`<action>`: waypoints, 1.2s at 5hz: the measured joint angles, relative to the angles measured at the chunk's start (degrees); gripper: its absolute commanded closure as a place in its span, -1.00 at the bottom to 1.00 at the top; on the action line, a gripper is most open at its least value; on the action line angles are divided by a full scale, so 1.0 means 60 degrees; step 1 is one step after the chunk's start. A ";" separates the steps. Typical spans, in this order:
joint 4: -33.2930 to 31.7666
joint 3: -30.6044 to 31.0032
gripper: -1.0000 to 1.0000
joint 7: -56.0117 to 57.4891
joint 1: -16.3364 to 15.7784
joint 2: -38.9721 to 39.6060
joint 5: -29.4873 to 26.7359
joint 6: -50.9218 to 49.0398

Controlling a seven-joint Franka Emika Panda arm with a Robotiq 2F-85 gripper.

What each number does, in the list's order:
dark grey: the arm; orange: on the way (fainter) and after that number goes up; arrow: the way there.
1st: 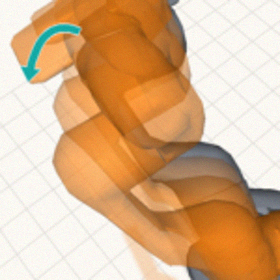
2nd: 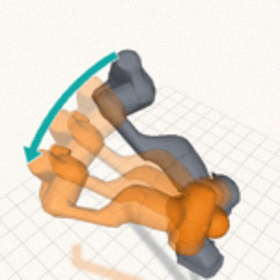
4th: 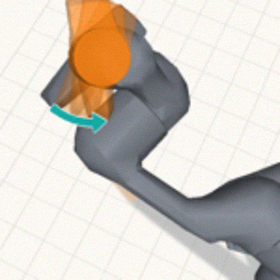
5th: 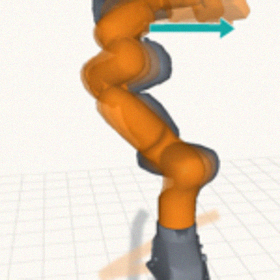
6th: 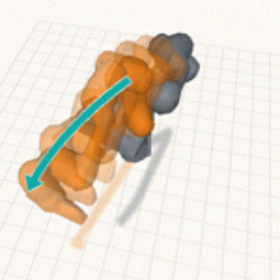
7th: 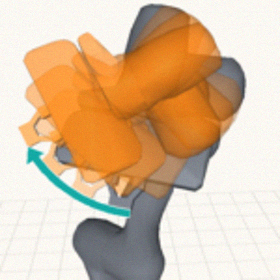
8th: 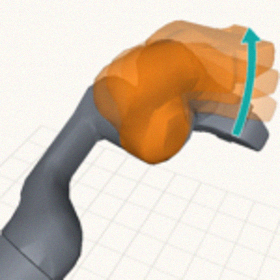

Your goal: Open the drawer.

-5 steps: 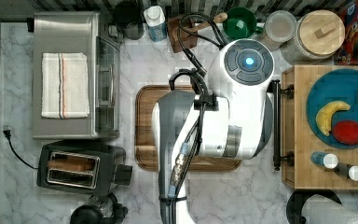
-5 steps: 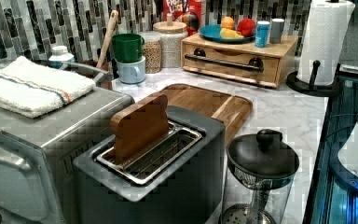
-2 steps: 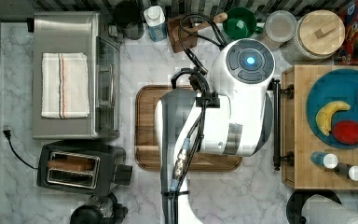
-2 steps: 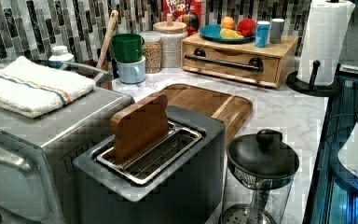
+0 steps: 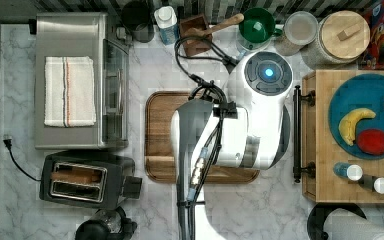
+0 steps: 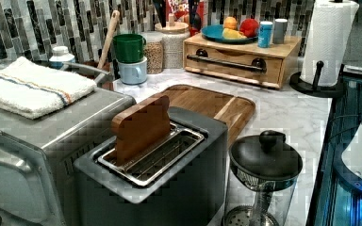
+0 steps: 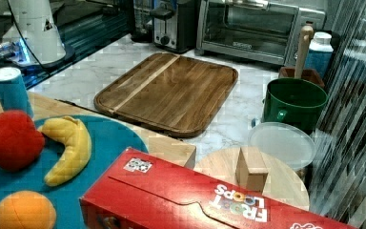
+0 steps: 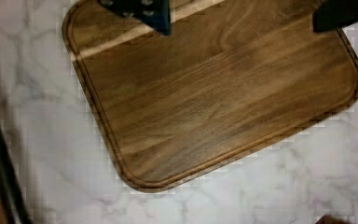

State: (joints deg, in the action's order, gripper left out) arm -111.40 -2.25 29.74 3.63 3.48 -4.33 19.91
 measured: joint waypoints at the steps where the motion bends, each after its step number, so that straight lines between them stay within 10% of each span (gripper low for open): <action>1: -0.0569 -0.0082 -1.00 0.1399 0.0160 -0.0033 -0.0018 0.0210; 6: -0.1315 -0.1024 -1.00 0.6187 0.1771 0.0089 0.0594 0.2446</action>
State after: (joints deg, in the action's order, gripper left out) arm -119.29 -8.39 66.86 14.25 4.01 -0.76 34.58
